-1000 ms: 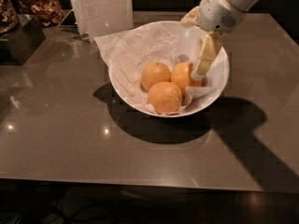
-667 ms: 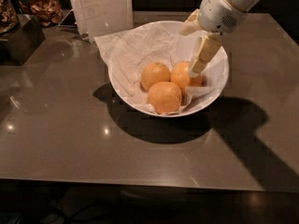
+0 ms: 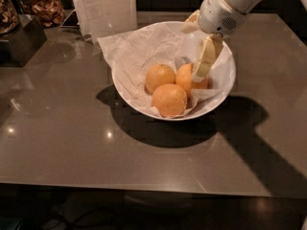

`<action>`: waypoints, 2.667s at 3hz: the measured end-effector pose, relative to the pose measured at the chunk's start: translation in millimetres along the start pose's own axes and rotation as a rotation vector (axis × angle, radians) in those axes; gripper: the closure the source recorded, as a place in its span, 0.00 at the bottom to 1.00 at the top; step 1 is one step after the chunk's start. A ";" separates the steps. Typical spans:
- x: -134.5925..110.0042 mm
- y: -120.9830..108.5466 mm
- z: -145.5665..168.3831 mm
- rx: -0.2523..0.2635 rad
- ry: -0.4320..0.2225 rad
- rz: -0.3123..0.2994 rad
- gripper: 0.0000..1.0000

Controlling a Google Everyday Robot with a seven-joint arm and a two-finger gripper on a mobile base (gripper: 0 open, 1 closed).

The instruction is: Pick orange from white bowl

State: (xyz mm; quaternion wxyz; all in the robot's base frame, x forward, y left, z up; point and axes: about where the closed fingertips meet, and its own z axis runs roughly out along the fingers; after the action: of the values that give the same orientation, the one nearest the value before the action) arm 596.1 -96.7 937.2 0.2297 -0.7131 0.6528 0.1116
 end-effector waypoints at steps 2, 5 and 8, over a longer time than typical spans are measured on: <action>0.9 -5.3 19.0 -0.035 -0.028 -0.020 0.20; 9.5 1.4 22.0 -0.049 -0.027 -0.001 0.41; 21.2 18.3 15.5 -0.087 -0.001 0.051 0.31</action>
Offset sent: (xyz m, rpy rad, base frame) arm 0.0053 0.0062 -0.0211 0.0184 0.0424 0.0634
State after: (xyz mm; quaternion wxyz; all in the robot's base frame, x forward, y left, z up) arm 582.9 -108.7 910.7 0.1958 -0.7057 0.6651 0.1462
